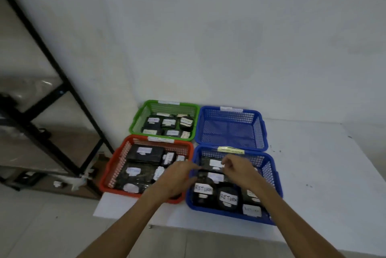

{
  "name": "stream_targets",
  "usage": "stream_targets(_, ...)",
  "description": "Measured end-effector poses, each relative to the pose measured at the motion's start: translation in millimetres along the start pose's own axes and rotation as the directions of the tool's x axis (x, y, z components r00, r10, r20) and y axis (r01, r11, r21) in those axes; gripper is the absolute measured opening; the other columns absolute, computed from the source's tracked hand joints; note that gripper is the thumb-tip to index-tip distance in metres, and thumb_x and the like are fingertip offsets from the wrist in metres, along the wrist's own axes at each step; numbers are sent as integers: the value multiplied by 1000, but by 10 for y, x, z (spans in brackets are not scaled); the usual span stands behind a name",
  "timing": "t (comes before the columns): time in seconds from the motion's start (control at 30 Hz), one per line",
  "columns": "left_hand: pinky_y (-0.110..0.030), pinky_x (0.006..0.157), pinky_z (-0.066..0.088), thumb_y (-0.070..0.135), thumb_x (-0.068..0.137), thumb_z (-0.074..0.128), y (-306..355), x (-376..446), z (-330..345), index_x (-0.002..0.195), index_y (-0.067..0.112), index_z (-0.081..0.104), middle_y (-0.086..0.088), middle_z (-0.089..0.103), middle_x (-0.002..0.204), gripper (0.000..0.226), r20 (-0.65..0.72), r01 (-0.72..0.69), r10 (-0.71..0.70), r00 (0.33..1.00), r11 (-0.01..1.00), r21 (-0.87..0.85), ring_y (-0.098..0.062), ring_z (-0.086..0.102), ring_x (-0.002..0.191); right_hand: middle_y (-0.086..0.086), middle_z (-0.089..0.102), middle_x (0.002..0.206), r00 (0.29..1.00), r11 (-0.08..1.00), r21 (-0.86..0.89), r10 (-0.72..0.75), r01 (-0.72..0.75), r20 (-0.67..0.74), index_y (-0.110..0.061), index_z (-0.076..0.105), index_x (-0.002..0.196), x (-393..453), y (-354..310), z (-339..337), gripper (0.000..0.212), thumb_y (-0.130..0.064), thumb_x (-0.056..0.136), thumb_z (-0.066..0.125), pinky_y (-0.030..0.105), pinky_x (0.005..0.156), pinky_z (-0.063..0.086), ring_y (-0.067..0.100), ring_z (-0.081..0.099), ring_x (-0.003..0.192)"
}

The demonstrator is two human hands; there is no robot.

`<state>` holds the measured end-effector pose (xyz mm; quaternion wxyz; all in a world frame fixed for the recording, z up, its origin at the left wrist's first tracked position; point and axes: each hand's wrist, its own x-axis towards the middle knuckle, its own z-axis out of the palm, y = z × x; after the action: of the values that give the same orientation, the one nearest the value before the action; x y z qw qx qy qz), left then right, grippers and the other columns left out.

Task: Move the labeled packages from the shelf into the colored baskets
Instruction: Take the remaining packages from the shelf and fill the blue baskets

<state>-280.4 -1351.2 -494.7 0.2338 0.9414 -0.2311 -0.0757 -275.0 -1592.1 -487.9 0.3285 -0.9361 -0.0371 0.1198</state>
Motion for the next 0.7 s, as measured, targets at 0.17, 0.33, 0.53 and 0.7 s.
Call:
stream_targets(0.17, -10, 91, 46, 23, 89, 68, -514, -698, -954, 126, 26, 67, 9, 70, 121, 37, -140, 77, -79, 987, 997, -23, 2, 60, 106, 2, 68, 102, 973, 972, -69, -228, 227, -17, -15, 64, 108, 165, -1148, 288, 18, -23, 93, 66, 32, 83, 50, 19, 64, 95)
stream_targets(0.33, -12, 94, 45, 31, 91, 67, -1098, -1431, -1755, 126, 30, 67, 14, 68, 123, 35, -264, 197, -205, 942, 979, -59, 2, 60, 109, -1, 65, 105, 903, 902, -65, -429, 427, -23, -18, 62, 113, 363, -2272, 684, 24, -30, 93, 66, 33, 87, 52, 14, 61, 97)
stream_targets(0.53, -31, 107, 46, 34, 90, 66, -1993, -2306, -2382, 134, 27, 62, 7, 64, 133, 45, -355, 375, -362, 862, 927, -36, -8, 60, 120, -2, 61, 114, 816, 815, -38, -578, 578, 23, -21, 58, 122, 625, -3514, 1324, 34, -38, 93, 64, 31, 94, 47, 13, 57, 107)
stream_targets(0.7, -23, 105, 38, 29, 91, 66, -2804, -2968, -2779, 137, 28, 59, 5, 62, 136, 46, -389, 497, -454, 801, 868, 11, -13, 57, 125, -2, 60, 126, 759, 755, -70, -647, 652, 76, -23, 55, 132, 906, -4372, 2053, 42, -45, 96, 58, 23, 96, 40, 14, 56, 118)
